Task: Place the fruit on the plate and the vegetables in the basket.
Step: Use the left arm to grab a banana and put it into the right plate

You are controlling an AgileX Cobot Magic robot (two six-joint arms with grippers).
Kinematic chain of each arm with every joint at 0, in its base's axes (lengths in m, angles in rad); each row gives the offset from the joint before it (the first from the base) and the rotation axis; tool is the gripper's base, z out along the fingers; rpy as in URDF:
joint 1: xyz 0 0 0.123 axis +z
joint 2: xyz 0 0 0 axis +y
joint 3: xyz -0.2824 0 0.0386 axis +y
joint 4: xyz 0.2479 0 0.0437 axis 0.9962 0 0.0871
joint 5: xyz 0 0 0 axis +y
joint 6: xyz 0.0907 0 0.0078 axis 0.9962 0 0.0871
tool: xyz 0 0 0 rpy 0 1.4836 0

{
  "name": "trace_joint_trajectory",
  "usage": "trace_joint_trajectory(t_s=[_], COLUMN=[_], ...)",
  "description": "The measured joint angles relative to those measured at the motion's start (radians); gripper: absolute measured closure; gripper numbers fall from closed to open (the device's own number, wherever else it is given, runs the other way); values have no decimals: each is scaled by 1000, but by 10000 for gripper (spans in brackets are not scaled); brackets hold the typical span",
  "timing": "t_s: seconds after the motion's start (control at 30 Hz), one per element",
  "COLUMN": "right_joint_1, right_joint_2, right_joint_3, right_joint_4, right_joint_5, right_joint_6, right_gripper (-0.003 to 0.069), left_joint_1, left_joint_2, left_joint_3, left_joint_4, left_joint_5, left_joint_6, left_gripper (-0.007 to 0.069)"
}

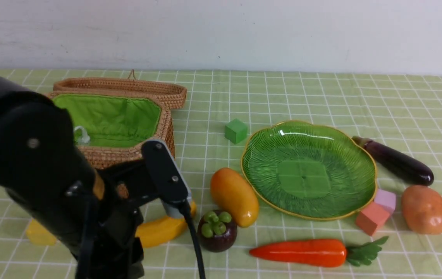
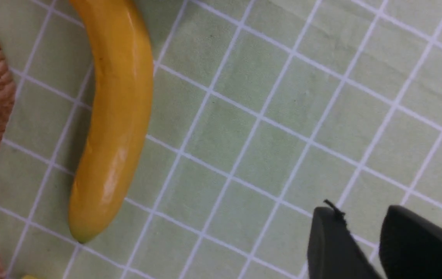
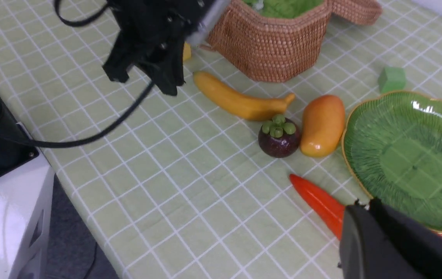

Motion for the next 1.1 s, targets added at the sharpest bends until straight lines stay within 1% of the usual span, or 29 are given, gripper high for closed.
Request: trace_joint_trajectory(t_s=[0.03,0.1,0.17,0.2,0.3,0.47,0.6,0.8,1.1], right_joint_1=[0,0,0,0,0,0,0,0,0], right_joint_2=[-9,-33,-48,-54,-63,-64,-64,-64,-64], right_joint_3=[-1,-2,-2,-2,-2,-2,-2,-2,-2], right_joint_4=[-5,-8,-9,-9,-9,-10,-10,-7,18], right_joint_5=[0,0,0,0,0,0,0,0,0], right_joint_6=[0,0,0,0,0,0,0,0,0], right_gripper=[631,628,625,625,625,625,625,622,617], left_joint_1=[0,0,0,0,0,0,0,0,0], left_joint_2=[22,72,114,131,173,233,279,330,384], left_joint_3=[0,0,0,-1,-2,-5,-5,-5,-8], left_joint_4=[2,24,57,80,147,228,283,314,342], left_joint_5=[-12,-71,-128,-160,-242,-315,-349,-380,-436], left_joint_6=[6,14,16,16,-4,-58,-113,-138,-149], left_gripper=[370,250,167,131,79,76,109,152,157])
